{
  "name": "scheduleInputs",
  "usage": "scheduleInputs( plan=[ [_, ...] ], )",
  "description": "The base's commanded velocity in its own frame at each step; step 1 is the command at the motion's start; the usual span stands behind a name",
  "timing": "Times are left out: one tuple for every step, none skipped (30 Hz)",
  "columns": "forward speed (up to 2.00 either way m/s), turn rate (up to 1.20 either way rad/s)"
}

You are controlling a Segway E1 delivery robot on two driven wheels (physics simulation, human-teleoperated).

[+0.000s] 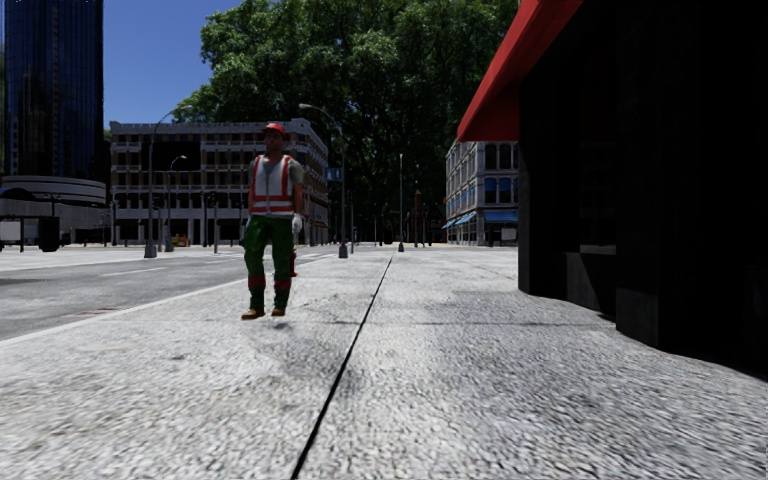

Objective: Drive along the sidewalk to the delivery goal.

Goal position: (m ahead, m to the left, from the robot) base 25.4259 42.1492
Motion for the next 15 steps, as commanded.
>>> scheduleInputs(
  plan=[
    [2.00, 0.00],
    [2.00, 0.00],
    [2.00, 0.00],
    [2.00, 0.00],
    [2.00, 0.00],
    [2.00, 0.00],
    [2.00, 0.00],
    [2.00, 0.00],
    [2.00, 0.00],
    [2.00, 0.00],
    [2.00, 0.00],
    [2.00, 0.00],
    [2.00, 0.00],
    [2.00, 0.00],
    [2.00, 0.00]
  ],
)
